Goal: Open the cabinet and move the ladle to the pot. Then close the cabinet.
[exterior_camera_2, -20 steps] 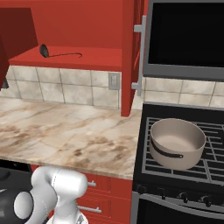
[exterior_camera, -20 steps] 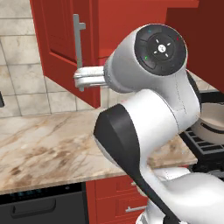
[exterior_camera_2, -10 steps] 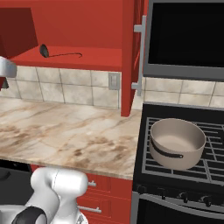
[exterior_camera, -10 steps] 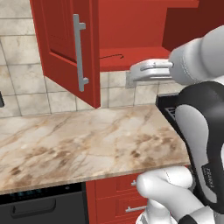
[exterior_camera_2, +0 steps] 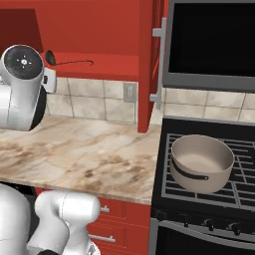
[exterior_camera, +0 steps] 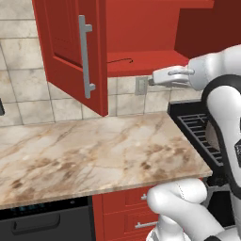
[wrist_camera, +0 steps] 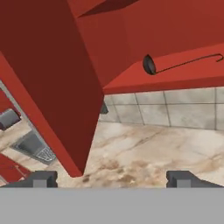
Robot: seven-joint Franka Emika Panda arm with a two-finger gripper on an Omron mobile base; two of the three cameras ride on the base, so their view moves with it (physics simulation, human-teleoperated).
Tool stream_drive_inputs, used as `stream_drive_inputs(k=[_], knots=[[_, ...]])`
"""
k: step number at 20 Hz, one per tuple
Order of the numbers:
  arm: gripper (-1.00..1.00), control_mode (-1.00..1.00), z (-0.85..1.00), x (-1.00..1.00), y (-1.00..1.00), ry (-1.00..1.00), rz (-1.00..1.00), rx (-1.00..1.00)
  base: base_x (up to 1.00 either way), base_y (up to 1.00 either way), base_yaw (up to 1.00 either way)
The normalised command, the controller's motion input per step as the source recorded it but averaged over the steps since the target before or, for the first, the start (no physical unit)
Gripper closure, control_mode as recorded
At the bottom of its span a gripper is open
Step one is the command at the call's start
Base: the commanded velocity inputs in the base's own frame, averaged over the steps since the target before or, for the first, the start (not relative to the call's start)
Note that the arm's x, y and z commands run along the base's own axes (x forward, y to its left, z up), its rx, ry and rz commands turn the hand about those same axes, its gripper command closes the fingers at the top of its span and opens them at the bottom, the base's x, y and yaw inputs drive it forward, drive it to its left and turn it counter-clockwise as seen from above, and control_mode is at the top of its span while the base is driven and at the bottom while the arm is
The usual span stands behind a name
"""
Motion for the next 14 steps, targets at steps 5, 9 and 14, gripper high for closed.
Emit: stream_drive_inputs(k=[5,9,14], knots=[[-1.00,-1.00,-0.19,0.99,0.24,0.03,0.25,0.13,0.00,0.00,0.00],[-1.00,-1.00,-0.03,0.99,0.59,0.13,0.23,0.10,0.00,0.00,0.00],[-1.00,-1.00,0.00,0.69,0.77,0.14,0.21,0.03,0.00,0.00,0.00]])
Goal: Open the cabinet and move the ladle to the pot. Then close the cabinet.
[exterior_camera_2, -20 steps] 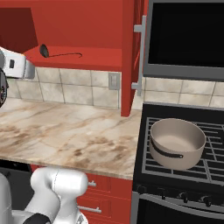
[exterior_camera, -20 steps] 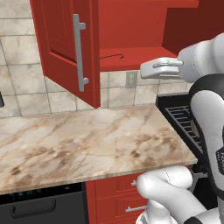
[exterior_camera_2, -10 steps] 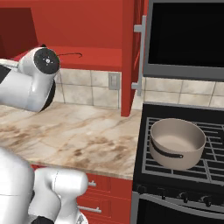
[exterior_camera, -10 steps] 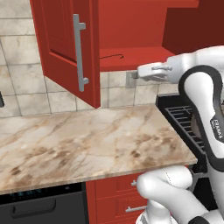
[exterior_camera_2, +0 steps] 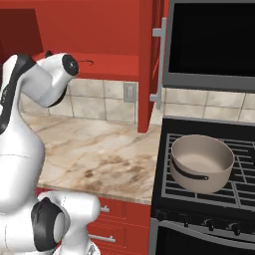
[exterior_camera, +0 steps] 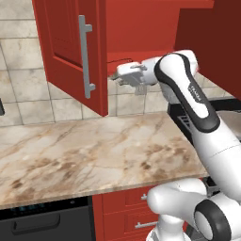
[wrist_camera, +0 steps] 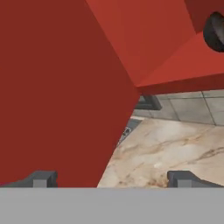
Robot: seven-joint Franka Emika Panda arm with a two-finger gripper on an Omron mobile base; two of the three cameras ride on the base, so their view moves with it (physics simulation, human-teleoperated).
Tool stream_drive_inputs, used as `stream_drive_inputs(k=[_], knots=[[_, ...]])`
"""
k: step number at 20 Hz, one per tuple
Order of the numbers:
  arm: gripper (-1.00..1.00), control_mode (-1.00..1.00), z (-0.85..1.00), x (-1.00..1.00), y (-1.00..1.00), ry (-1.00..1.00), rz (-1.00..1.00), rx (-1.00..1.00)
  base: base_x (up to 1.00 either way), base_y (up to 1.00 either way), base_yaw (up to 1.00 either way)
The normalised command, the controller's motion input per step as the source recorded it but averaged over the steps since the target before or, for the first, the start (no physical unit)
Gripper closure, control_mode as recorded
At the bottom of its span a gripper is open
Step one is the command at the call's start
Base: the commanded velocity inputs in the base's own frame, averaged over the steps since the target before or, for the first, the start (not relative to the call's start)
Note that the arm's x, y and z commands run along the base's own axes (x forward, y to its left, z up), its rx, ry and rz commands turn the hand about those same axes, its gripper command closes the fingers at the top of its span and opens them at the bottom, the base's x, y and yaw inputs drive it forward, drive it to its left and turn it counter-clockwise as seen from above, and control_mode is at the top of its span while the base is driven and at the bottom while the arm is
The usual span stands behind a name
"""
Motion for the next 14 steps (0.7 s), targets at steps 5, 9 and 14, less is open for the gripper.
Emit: stream_drive_inputs(k=[5,9,14], knots=[[-1.00,-1.00,0.00,0.38,0.61,0.11,0.20,0.01,0.00,0.00,0.00],[-1.00,-1.00,0.00,0.06,0.64,0.03,0.21,0.00,0.00,0.00,0.00],[-1.00,-1.00,0.00,-0.08,0.80,0.00,0.21,0.00,0.00,0.00,0.00]])
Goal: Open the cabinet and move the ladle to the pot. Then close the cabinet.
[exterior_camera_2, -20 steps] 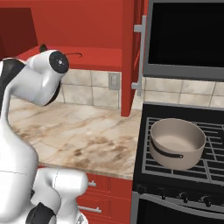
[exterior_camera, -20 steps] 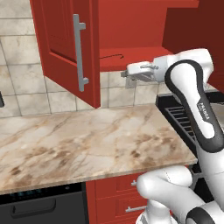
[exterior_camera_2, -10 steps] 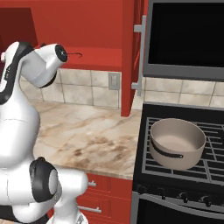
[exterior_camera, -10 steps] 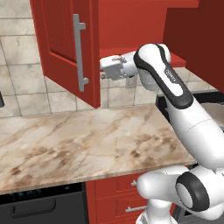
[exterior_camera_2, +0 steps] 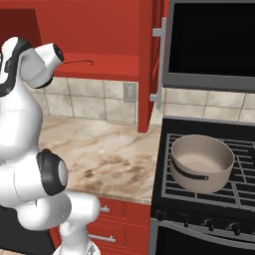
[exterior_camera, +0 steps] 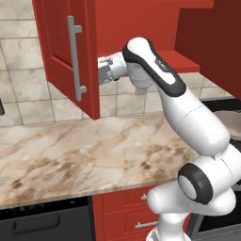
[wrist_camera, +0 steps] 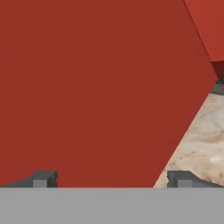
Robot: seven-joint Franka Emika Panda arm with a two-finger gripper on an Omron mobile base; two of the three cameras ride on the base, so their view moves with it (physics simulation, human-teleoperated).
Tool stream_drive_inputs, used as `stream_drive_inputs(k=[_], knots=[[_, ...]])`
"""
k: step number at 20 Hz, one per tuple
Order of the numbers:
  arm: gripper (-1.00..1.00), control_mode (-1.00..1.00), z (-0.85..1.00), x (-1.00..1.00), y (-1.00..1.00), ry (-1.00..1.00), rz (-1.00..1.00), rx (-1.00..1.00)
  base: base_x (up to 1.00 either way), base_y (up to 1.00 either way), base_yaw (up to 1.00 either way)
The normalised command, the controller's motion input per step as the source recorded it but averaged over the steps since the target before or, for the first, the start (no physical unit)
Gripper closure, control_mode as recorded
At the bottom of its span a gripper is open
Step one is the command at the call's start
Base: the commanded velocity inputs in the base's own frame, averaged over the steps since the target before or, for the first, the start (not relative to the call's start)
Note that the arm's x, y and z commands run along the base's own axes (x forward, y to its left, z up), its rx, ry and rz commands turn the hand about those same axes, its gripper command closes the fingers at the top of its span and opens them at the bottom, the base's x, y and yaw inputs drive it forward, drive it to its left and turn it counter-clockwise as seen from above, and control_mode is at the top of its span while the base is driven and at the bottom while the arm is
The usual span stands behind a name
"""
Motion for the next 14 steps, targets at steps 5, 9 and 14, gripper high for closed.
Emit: stream_drive_inputs(k=[5,9,14], knots=[[-1.00,-1.00,0.00,-0.35,0.72,0.00,0.20,0.00,0.00,0.00,0.00],[-1.00,-1.00,0.07,-0.20,0.32,0.00,0.15,0.00,0.00,0.00,0.00],[-1.00,-1.00,0.17,-0.01,-0.38,-0.12,-0.03,-0.07,0.00,0.00,0.00]])
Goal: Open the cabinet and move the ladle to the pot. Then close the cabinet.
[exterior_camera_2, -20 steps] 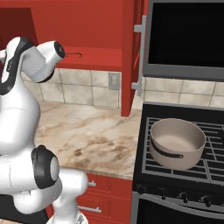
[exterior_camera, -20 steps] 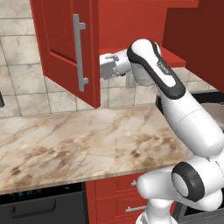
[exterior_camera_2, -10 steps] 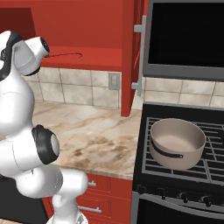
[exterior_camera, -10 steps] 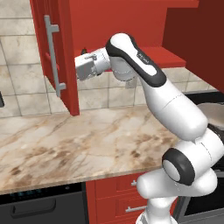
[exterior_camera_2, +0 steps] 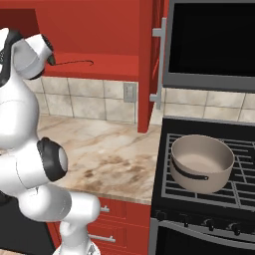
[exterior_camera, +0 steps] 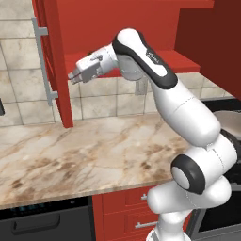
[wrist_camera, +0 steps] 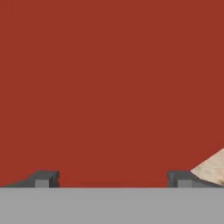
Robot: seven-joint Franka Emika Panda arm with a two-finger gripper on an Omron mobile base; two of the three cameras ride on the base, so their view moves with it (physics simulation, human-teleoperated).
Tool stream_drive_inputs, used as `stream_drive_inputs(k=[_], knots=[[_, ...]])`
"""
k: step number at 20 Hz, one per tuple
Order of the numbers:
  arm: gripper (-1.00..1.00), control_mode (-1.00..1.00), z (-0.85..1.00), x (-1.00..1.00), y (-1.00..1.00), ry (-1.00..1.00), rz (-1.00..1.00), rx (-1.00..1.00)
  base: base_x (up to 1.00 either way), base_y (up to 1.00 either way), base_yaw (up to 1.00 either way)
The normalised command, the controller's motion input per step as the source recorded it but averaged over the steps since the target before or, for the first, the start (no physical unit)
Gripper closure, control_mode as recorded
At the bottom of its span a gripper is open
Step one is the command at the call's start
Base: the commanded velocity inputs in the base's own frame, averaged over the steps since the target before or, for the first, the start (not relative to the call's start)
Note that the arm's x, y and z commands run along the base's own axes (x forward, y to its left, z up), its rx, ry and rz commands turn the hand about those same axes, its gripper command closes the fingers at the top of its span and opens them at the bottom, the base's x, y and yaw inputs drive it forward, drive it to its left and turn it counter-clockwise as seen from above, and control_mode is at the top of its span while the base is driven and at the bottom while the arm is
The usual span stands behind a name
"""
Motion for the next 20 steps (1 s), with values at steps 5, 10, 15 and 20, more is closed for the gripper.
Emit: stream_drive_inputs(k=[5,10,15,20], knots=[[-1.00,-1.00,0.14,0.00,-0.74,-0.21,-0.17,-0.18,0.00,0.00,0.00],[-1.00,-1.00,0.01,0.00,-0.59,-0.21,-0.22,-0.18,0.00,0.00,0.00],[-1.00,-1.00,0.00,0.13,-0.23,-0.15,-0.25,-0.08,0.00,0.00,0.00],[-1.00,-1.00,0.00,0.29,-0.02,-0.10,-0.25,0.00,0.00,0.00,0.00]])
